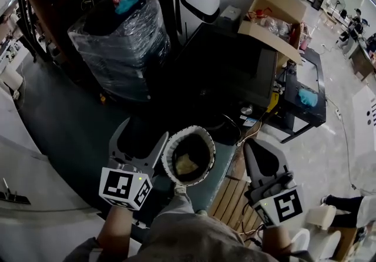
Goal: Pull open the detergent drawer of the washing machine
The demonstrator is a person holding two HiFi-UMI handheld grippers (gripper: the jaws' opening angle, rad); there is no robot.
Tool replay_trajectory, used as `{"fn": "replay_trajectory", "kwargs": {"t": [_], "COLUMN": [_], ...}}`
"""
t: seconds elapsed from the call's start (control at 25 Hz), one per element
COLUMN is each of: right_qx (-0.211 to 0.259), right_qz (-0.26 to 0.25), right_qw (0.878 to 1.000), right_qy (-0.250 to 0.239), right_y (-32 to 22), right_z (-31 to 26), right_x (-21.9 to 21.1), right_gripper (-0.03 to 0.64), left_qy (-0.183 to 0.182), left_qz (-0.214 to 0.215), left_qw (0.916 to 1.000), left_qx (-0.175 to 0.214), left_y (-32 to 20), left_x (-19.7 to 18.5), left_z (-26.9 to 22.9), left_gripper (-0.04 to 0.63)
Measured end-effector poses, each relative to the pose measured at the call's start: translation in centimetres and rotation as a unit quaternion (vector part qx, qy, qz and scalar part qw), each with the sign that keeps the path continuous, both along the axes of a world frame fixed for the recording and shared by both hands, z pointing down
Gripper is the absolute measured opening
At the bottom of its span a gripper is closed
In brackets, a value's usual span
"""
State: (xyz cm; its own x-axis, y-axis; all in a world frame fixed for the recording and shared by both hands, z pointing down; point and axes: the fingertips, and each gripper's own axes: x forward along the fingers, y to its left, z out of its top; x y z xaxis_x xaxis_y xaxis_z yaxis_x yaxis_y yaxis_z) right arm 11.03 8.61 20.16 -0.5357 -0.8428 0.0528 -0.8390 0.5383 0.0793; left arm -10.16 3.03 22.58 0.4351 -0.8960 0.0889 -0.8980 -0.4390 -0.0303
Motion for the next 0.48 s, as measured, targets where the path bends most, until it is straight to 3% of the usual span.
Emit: {"fn": "replay_trajectory", "kwargs": {"t": [0.28,0.48], "right_qx": [-0.018,-0.028], "right_qz": [0.018,0.021], "right_qw": [1.000,0.999], "right_qy": [0.002,0.000], "right_y": [-6.3,-10.6], "right_z": [1.0,2.1], "right_x": [-2.8,-5.2], "right_gripper": [0.032,0.032], "left_qy": [0.063,0.145], "left_qz": [0.026,0.039], "left_qw": [0.9966,0.9851], "left_qx": [-0.046,-0.084], "left_y": [-7.2,-12.1], "left_x": [-1.5,-2.8], "left_z": [3.2,5.5], "left_gripper": [0.368,0.368]}}
